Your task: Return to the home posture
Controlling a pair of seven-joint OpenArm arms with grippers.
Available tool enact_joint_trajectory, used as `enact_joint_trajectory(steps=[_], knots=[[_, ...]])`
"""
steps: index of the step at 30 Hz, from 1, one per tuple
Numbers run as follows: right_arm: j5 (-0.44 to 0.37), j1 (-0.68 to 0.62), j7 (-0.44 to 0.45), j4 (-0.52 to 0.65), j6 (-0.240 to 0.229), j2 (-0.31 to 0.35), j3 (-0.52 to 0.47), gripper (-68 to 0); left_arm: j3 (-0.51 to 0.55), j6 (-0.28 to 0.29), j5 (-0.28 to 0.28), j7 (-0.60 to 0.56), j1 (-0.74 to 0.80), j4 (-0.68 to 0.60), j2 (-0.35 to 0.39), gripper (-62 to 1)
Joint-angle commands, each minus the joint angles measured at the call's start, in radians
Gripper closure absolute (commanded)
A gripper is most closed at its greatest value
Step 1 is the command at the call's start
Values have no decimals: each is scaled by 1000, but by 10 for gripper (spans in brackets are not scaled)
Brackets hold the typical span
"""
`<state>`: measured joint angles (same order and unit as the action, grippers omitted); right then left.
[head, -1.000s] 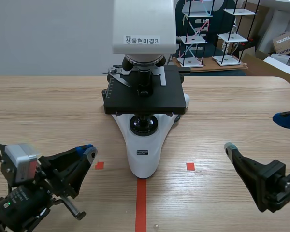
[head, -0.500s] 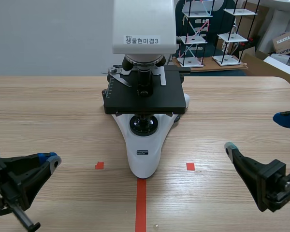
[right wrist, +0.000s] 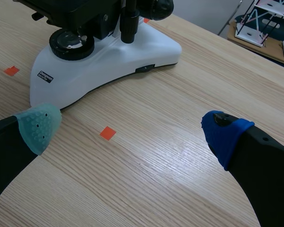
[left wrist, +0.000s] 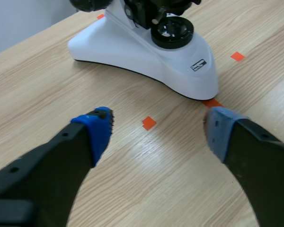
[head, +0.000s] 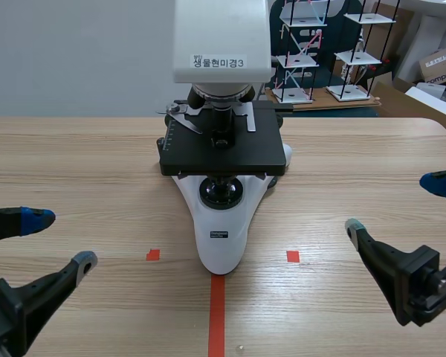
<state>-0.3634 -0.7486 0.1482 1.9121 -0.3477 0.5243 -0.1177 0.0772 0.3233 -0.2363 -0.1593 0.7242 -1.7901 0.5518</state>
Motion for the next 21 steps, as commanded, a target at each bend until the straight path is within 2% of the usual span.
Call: enact_joint_trajectory(steps=[1,3,6,13,21], knots=[[-7,0,11,16,4,13,-2,-679,2,0,-19,-8,10,-19,0,-512],[-7,0,11,16,4,13,-2,-679,4,0,-19,-10,31,-51,0,-575],[-7,0,11,16,4,13,-2,-679,14,0,-18,-26,67,-92,-5,-623],[-6,0,11,16,4,13,-2,-679,100,4,-14,-60,113,-136,-42,-623],[-6,0,11,16,4,13,-2,-679,106,4,-14,-88,111,-136,-45,-623]])
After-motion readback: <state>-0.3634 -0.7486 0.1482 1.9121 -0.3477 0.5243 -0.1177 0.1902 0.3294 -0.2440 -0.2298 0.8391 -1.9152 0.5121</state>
